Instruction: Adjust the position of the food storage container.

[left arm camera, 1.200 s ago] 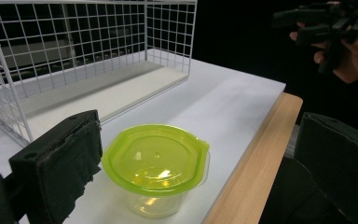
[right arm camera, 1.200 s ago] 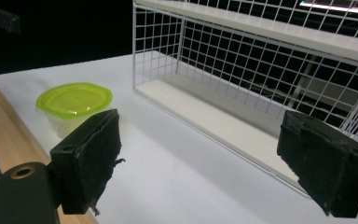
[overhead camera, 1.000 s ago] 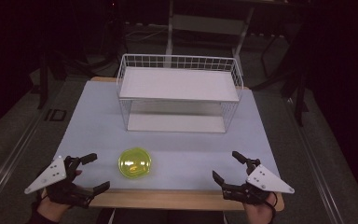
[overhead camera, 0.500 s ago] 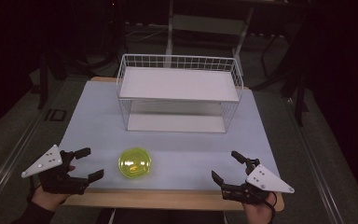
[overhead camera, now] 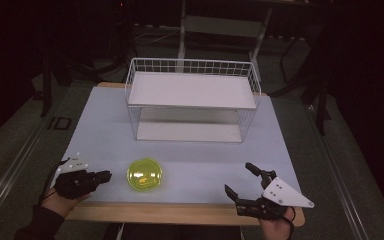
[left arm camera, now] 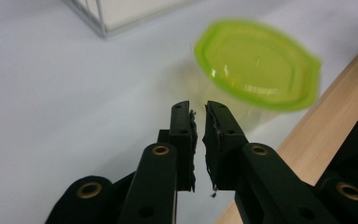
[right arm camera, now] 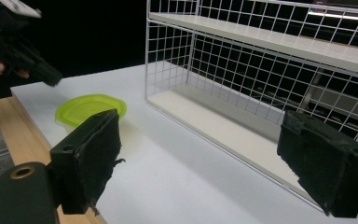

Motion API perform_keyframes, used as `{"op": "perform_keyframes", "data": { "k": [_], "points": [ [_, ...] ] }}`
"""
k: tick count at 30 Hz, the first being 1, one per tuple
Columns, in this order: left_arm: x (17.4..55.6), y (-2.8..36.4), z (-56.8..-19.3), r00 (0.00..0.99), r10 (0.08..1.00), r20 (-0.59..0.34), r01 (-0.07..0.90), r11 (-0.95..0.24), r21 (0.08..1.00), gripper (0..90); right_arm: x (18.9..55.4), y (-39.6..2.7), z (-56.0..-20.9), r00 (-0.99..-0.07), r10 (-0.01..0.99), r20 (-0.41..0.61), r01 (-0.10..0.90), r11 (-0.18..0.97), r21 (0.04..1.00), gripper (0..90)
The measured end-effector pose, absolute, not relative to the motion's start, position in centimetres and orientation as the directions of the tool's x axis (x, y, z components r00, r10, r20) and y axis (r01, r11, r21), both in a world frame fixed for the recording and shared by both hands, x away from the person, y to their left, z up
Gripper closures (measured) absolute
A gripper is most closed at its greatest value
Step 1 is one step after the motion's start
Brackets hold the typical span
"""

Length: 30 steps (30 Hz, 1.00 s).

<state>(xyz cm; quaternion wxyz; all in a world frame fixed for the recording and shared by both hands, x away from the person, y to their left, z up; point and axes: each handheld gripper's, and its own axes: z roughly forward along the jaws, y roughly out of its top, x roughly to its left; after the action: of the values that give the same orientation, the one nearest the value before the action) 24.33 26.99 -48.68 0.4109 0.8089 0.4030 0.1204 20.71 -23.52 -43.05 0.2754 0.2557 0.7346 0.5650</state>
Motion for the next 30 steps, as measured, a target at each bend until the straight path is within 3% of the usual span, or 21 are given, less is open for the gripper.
{"op": "perform_keyframes", "data": {
  "k": [3,17,30],
  "points": [
    [24.9,26.4,-49.3,0.654,0.747,-0.120,0.562,-0.374,0.738,89.8,20.8,-23.5,-43.1,-0.718,0.687,-0.114,0.067,0.231,0.971,13.1],
    [26.9,23.6,-51.6,0.685,0.697,-0.211,0.630,-0.422,0.652,90.0,20.8,-23.6,-43.1,-0.722,0.683,-0.111,0.070,0.231,0.970,13.2],
    [27.6,20.9,-52.3,0.716,0.659,-0.229,0.624,-0.458,0.633,90.0,20.8,-23.6,-43.1,-0.722,0.683,-0.109,0.070,0.229,0.971,13.2]
  ]
}}
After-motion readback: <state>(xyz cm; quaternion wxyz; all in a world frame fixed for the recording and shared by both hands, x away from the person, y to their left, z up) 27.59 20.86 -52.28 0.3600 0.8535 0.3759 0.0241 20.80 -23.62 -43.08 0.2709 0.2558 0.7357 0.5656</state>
